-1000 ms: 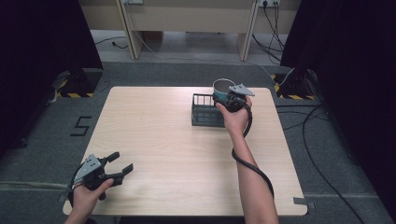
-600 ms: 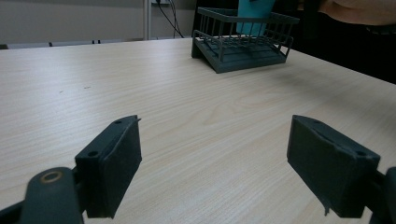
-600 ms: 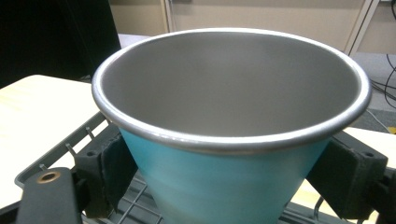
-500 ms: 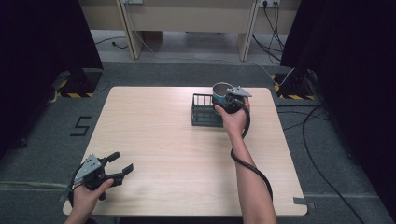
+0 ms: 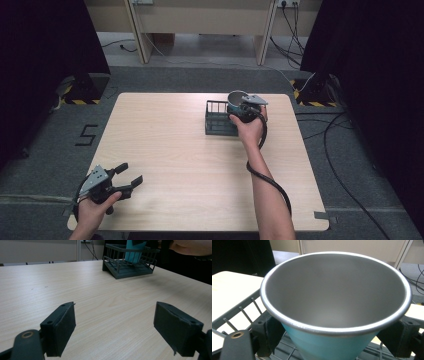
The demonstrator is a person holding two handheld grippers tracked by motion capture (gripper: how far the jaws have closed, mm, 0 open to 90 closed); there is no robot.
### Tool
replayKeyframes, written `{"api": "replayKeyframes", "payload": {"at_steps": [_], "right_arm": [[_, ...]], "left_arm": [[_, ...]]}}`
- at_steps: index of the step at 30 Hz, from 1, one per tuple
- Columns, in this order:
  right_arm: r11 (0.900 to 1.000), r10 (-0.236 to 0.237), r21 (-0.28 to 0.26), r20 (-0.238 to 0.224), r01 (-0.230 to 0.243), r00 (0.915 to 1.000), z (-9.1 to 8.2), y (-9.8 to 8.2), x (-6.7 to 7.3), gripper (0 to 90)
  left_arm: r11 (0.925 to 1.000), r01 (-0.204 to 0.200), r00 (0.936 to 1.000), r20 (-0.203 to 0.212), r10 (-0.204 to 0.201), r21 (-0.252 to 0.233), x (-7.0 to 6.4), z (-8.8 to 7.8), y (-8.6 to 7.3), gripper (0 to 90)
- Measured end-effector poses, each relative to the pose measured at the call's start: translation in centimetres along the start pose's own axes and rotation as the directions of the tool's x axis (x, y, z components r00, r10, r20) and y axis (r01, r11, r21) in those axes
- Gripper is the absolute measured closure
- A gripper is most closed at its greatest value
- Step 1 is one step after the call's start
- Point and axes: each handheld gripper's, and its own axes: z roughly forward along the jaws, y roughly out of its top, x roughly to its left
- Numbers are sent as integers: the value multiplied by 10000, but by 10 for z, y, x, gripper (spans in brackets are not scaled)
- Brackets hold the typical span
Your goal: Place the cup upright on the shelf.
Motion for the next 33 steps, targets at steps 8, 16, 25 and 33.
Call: {"api": "replayKeyframes", "payload": {"at_steps": [8,16,25,33], "right_arm": [[9999,105,30,-67,-105,9999,0,-1,0,155],[9998,185,62,-79,-185,9998,-5,-4,1,150],[9997,243,-4,-113,-243,9996,-17,-7,3,150],[9998,171,-120,-115,-173,9998,-33,-5,3,149]], "left_arm": [[10000,-15,10000,10,15,5,0,0,0,171],[10000,-19,10000,16,18,20,0,1,0,171],[10000,-31,10000,10,31,13,0,1,0,171],[10000,-68,10000,-4,68,41,-1,0,0,171]]}}
